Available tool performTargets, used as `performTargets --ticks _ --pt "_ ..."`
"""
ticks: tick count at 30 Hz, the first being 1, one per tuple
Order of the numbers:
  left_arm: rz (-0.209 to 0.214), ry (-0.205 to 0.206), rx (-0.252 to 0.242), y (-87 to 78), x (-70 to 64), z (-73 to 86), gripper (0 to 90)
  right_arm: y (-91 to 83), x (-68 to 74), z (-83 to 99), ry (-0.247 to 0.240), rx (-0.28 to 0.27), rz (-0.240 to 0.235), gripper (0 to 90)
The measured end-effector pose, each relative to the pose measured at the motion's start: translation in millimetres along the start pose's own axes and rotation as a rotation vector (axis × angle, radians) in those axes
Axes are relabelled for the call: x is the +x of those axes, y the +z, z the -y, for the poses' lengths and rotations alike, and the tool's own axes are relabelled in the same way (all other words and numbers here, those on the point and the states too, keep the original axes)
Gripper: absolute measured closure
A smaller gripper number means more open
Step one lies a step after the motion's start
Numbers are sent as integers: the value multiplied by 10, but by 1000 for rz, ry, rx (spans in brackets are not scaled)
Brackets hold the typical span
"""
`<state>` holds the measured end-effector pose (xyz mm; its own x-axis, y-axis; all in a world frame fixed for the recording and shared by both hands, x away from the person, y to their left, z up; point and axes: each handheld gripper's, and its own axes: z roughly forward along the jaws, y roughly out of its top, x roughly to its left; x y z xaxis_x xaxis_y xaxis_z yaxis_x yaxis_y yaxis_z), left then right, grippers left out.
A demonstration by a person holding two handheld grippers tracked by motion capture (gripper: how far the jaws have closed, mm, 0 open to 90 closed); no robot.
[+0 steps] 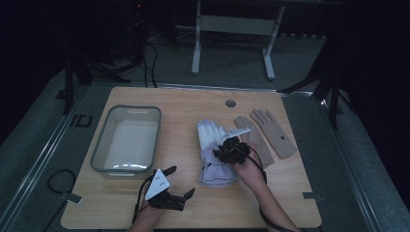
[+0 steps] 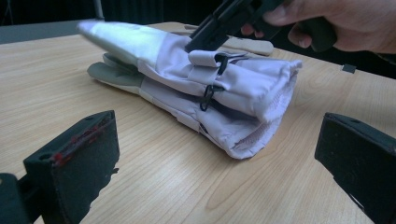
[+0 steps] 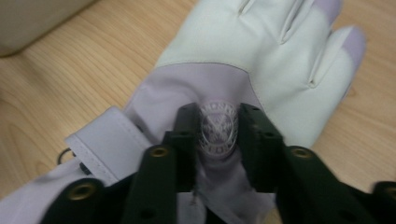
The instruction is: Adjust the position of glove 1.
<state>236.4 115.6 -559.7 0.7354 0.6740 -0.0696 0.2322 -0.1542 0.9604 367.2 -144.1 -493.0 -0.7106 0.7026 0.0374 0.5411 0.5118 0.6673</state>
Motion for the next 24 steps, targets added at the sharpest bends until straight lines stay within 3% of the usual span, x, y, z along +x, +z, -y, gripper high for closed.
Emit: performTargets --ticks 3,5,8,10,14,18,21,24 --pt "-5 -7 3 2 9 -2 0 -98 -23 -6 -7 -50 5 470" --pt "-18 -11 11 10 8 -5 0 -165 -60 3 20 -88 -13 319" --pt "-28 6 36 26 -7 -14 0 -254 -141 46 54 -133 -67 208" --pt "-30 18 52 38 -25 -18 0 -302 -205 97 67 -165 -85 172" --pt "-35 20 81 63 -59 -60 0 -350 -348 225 33 -198 -73 143" --pt "-50 -23 86 83 -67 -121 0 -394 -434 318 25 -248 -48 156" --pt "-41 -60 80 88 -51 -115 0 -387 -453 308 66 -218 -41 150" --pt "-33 -49 88 94 -46 -97 0 -346 -423 281 71 -205 -77 104"
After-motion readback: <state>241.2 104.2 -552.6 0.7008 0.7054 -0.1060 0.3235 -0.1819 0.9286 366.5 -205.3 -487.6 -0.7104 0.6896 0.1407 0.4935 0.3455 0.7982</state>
